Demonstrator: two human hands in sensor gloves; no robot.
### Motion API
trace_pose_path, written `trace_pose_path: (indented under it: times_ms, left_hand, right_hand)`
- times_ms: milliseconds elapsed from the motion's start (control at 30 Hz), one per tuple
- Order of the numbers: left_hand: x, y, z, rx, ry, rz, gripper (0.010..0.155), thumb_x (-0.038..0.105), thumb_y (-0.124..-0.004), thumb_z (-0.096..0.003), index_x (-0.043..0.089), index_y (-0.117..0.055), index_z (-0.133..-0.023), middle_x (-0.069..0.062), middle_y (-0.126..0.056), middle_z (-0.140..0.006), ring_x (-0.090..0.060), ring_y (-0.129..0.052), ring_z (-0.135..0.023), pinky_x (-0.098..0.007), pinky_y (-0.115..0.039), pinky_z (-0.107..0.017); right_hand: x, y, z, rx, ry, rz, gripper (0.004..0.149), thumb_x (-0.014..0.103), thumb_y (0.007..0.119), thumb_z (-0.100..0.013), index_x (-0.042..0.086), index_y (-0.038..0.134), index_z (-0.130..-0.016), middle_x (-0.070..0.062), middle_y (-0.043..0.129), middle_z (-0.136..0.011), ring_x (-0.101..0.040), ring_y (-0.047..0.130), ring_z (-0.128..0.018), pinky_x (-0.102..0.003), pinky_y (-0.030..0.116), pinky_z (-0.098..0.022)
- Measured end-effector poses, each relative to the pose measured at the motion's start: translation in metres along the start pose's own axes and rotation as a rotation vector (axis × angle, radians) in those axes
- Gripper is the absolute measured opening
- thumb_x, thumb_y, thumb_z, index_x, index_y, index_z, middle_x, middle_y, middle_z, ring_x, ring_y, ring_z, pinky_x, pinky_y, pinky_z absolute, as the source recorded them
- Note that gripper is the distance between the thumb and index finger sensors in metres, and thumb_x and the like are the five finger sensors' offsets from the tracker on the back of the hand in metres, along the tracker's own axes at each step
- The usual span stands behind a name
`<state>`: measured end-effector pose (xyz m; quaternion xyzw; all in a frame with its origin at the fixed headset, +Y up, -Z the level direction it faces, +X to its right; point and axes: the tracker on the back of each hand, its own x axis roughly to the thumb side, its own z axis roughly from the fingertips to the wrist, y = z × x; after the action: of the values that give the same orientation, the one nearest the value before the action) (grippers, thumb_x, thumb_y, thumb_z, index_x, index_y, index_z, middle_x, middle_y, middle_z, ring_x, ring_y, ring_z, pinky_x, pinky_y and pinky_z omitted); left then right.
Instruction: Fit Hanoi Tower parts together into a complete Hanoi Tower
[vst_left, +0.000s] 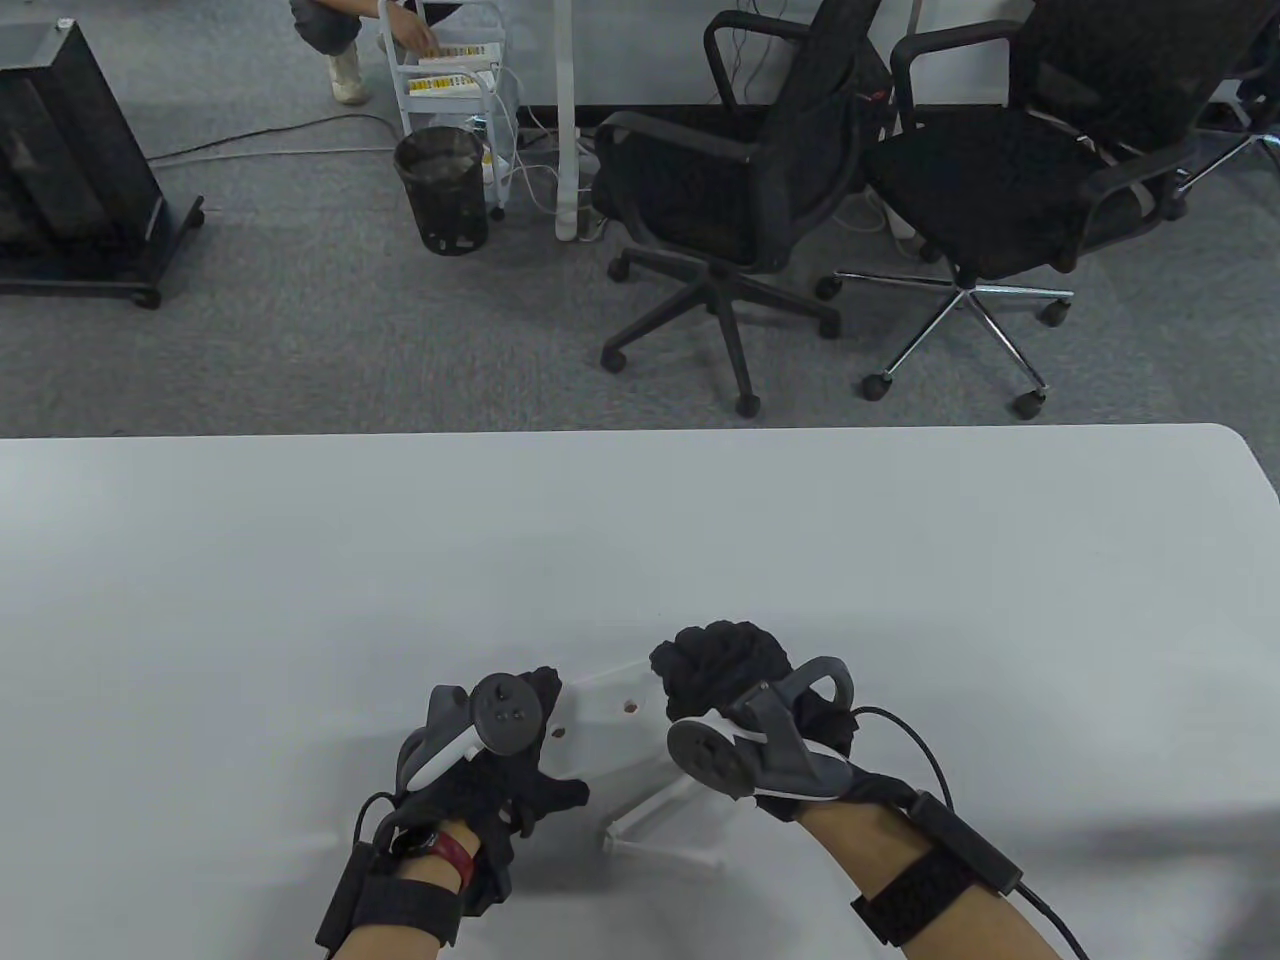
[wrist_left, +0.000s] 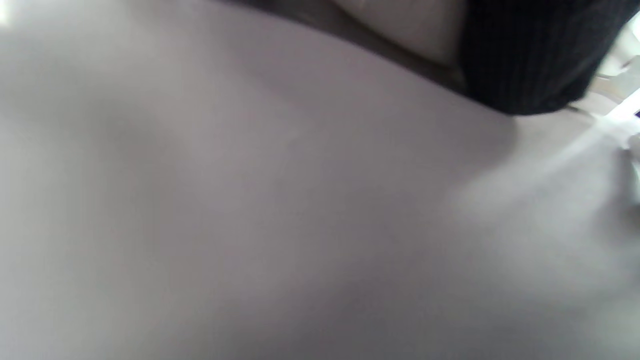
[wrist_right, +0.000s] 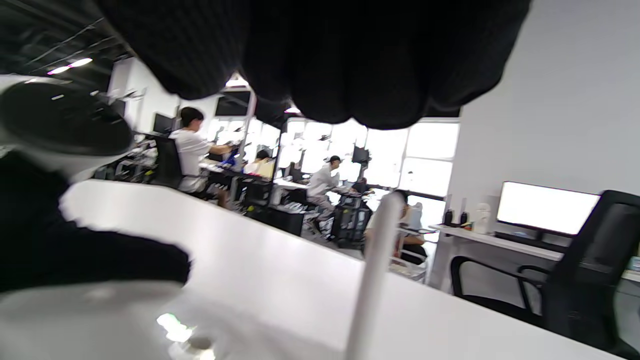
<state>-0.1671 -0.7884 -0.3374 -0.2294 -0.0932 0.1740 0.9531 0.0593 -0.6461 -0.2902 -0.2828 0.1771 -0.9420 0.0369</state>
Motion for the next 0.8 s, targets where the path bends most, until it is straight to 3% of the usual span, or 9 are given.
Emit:
trace_pose_path:
  times_ms: [233, 800]
  left_hand:
    - [0.0, 0.0, 0.0, 0.001, 0.0, -0.001, 0.116, 0.063, -0.089, -0.0396, 0.032, 0.002, -0.105, -0.003, -0.01, -0.116, -0.033, -0.012, -0.112, -0.058, -0.015, -0.078]
    - [0.0, 0.0, -0.001, 0.0, 0.0, 0.0, 0.117, 0.063, -0.089, -0.0393, 0.032, 0.002, -0.105, -0.003, -0.01, -0.116, -0.033, -0.011, -0.112, -0.058, -0.015, -0.078]
  right_hand:
    - [0.023, 0.025, 0.016, 0.132, -0.112, 0.034, 0.048, 0.035, 0.084, -0.034, 0.016, 0.084, -0.077, -0.01, 0.093, -0.074, -0.034, 0.093, -0.065, -0.052, 0.078, -0.056]
    - [0.043, 0.075, 0.034, 0.274, -0.111, 0.077, 0.049, 0.033, 0.087, -0.033, 0.018, 0.084, -0.08, -0.008, 0.091, -0.084, -0.036, 0.09, -0.074, -0.053, 0.075, -0.06]
